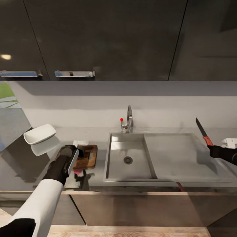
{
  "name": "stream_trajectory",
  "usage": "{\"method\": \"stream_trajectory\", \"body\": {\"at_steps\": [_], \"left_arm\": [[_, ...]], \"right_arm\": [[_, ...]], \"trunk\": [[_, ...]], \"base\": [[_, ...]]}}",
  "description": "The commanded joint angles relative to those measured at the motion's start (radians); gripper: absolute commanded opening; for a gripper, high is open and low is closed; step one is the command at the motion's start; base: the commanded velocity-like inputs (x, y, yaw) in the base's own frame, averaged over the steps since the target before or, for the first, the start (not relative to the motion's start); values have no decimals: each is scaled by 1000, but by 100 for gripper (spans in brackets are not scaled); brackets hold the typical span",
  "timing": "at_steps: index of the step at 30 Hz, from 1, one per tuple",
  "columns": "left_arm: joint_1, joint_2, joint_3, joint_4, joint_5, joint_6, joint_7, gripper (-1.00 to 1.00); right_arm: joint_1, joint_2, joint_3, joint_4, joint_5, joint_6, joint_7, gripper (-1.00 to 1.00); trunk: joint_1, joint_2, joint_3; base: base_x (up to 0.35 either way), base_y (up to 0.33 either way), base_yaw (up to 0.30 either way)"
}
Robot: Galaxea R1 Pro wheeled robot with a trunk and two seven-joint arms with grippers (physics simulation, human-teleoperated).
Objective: In the kitchen, take the Vidalia onion out of the sink, dice it on the chopping board with the paring knife, put the diced onion into the bowl on the countertop, then place both the paring knife and the chopping board into the sink.
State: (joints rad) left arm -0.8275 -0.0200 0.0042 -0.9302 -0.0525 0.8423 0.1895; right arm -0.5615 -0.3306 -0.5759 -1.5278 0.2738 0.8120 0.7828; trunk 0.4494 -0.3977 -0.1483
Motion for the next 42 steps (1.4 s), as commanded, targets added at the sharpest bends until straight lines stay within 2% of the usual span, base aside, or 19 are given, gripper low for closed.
{"method": "stream_trajectory", "body": {"at_steps": [1, 4, 9, 14, 15, 17, 19, 22, 23, 25, 26, 27, 28, 29, 30, 31, 32, 36, 42], "left_arm": [[-1, 0, 0, -4, -9, 4, -4, -100], [1, 16, -5, -21, -2, 0, -13, -100], [1, -13, -32, 3, -1, -3, 13, -100], [1, -35, -32, -2, -3, -3, 19, -100], [1, -35, -32, -3, -6, -3, 19, -100], [1, -34, -32, -33, -5, 0, 19, -100], [1, -15, -30, -115, -2, 9, 19, -100], [1, -8, -27, -154, 11, 30, 18, -100], [1, -1, -26, -163, 35, 31, 17, -100], [1, 22, -26, -168, 110, 33, 16, -100], [1, 48, -26, -175, 184, 35, 16, -100], [1, 62, -25, -178, 227, 59, 15, -100], [1, 82, -25, -190, 289, 112, 1, -100], [1, 117, -25, -201, 342, 133, -70, -100], [1, 150, -24, -203, 362, 140, -147, -100], [1, 173, -25, -203, 372, 143, -194, -100], [1, 179, -24, -200, 374, 144, -208, -100], [1, 184, -25, -195, 376, 145, -218, -100], [1, 184, -25, -137, 378, 141, -220, -100]], "right_arm": [[-1, 1, -1, 0, 10, 3, 10, -100], [-1, 18, -2, 17, 12, -14, 10, -100], [-1, 46, -5, 45, 16, -42, 10, -100], [-1, 74, -5, 73, 15, -70, 10, -100], [-1, 137, -5, 146, 15, -85, 10, -100], [-1, 137, -4, 146, 15, -85, 10, -100], [-1, 137, -4, 148, 15, -85, 10, -100], [-1, 137, -5, 149, 15, -85, 10, -100], [-1, 137, -5, 149, 15, -85, 10, -100], [-1, 137, -5, 149, 15, -85, 10, -100], [-1, 137, -5, 149, 15, -85, 10, -100], [-1, 137, -5, 149, 15, -85, 10, -100], [-1, 137, -5, 149, 15, -85, 10, -100], [-1, 137, -5, 149, 15, -85, 10, -100], [-1, 137, -5, 149, 15, -85, 10, -100], [-1, 137, -5, 149, 15, -85, 10, -100], [-1, 137, -5, 149, 16, -85, 10, -100], [-1, 137, -4, 149, 16, -85, 12, -100], [-1, 136, -5, 149, 18, -85, 13, -100]], "trunk": [[1, -2, -2], [1, -2, -2], [1, -2, -2], [1, -2, -2], [1, -2, -2], [1, -2, -2], [1, -2, -2], [1, -2, -2], [1, -2, -2], [1, -2, -2], [1, -2, -2], [1, -2, -2], [1, -2, -2], [1, -2, -2], [1, -2, -2], [1, -2, -2], [1, -2, -2], [1, -2, -2], [1, -2, -2]], "base": [[0, 0, 0], [0, 0, 0], [0, 0, 0], [0, 0, 0], [0, 0, 0], [0, 0, 0], [0, 0, 0], [0, 0, 0], [0, 0, 0], [0, 0, 0], [0, 0, 0], [0, 0, 0], [0, 0, 0], [0, 0, 0], [0, 0, 0], [0, 0, 0], [0, 0, 0], [0, 0, 0], [0, 0, 0]]}}
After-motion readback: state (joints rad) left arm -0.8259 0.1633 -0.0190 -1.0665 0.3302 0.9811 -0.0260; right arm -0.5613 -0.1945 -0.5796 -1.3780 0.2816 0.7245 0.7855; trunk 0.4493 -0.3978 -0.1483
